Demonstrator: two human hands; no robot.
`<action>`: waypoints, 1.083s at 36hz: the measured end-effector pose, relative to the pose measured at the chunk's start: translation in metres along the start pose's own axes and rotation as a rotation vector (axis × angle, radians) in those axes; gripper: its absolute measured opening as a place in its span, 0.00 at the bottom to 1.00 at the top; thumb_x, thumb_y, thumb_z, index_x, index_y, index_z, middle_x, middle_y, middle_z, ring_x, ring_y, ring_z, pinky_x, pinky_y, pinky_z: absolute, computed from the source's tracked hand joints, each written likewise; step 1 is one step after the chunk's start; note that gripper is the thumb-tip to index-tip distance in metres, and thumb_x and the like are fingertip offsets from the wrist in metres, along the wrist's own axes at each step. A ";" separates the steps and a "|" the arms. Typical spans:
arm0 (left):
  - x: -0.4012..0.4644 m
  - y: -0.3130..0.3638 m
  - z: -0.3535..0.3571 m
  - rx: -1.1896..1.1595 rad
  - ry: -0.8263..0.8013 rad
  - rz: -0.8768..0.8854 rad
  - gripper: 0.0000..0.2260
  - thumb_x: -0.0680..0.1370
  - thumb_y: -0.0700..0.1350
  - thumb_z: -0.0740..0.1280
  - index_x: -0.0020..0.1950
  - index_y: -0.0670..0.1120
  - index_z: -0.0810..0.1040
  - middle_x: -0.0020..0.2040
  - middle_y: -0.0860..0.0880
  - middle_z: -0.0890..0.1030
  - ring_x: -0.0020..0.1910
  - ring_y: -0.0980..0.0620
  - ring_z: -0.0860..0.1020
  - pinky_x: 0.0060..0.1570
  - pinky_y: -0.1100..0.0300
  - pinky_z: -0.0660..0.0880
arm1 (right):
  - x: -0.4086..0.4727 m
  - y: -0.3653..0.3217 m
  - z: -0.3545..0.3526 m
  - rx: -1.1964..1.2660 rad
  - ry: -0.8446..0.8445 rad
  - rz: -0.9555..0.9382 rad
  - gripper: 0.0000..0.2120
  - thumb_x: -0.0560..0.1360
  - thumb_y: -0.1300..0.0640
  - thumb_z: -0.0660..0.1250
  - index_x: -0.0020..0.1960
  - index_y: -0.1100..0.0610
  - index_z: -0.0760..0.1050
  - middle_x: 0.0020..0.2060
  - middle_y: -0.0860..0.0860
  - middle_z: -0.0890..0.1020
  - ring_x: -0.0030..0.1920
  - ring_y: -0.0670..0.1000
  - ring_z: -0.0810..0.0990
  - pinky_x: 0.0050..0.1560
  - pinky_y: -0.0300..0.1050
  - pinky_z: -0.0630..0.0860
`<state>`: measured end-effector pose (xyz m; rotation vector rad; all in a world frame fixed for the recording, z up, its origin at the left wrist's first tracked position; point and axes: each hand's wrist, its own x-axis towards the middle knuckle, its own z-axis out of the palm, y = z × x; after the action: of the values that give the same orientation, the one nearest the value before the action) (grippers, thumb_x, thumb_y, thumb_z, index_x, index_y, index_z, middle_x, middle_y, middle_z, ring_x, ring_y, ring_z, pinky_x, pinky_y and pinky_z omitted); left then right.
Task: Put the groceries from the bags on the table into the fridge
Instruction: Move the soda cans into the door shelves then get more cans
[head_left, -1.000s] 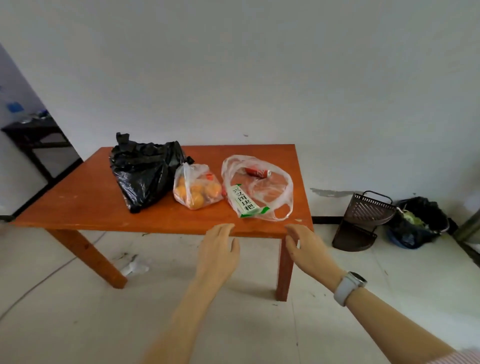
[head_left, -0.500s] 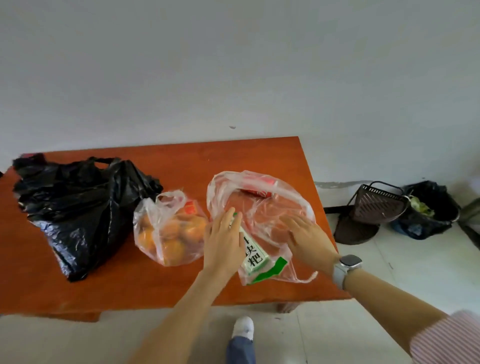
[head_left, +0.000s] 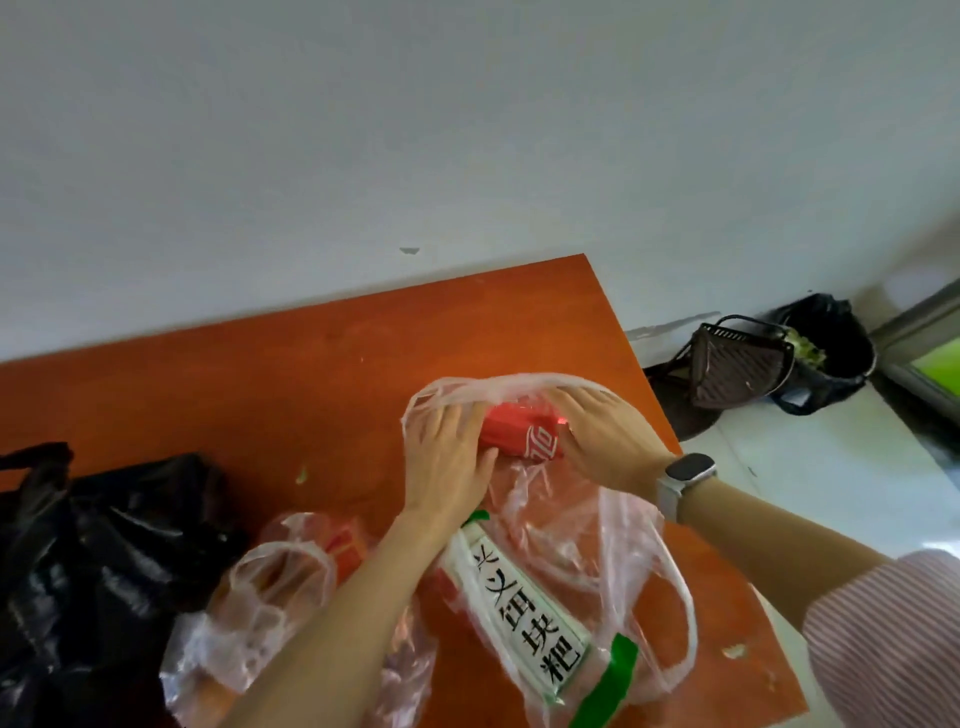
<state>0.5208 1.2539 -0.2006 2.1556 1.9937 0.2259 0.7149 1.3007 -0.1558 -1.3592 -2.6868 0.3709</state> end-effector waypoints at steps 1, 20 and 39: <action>0.007 -0.002 0.003 -0.040 -0.007 -0.017 0.24 0.77 0.56 0.61 0.70 0.50 0.64 0.69 0.50 0.70 0.71 0.49 0.64 0.72 0.47 0.56 | 0.009 0.004 0.003 0.045 -0.019 0.031 0.19 0.76 0.58 0.57 0.67 0.57 0.67 0.64 0.56 0.75 0.63 0.57 0.73 0.64 0.52 0.69; 0.030 -0.013 0.001 -0.413 -0.194 -0.303 0.21 0.81 0.58 0.50 0.66 0.50 0.72 0.63 0.50 0.75 0.61 0.49 0.74 0.60 0.54 0.71 | 0.009 0.010 0.048 -0.048 -0.180 0.082 0.40 0.70 0.42 0.68 0.72 0.61 0.57 0.65 0.58 0.69 0.67 0.59 0.67 0.68 0.53 0.62; -0.008 0.028 -0.053 -0.695 0.154 0.158 0.33 0.70 0.71 0.58 0.67 0.52 0.69 0.66 0.57 0.69 0.67 0.55 0.67 0.67 0.54 0.63 | -0.038 -0.039 -0.061 1.237 0.296 0.479 0.26 0.68 0.63 0.72 0.61 0.50 0.65 0.51 0.45 0.75 0.48 0.41 0.80 0.41 0.33 0.77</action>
<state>0.5344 1.2461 -0.1417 1.8575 1.4851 0.9715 0.7196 1.2582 -0.0866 -1.3449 -1.2989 1.4007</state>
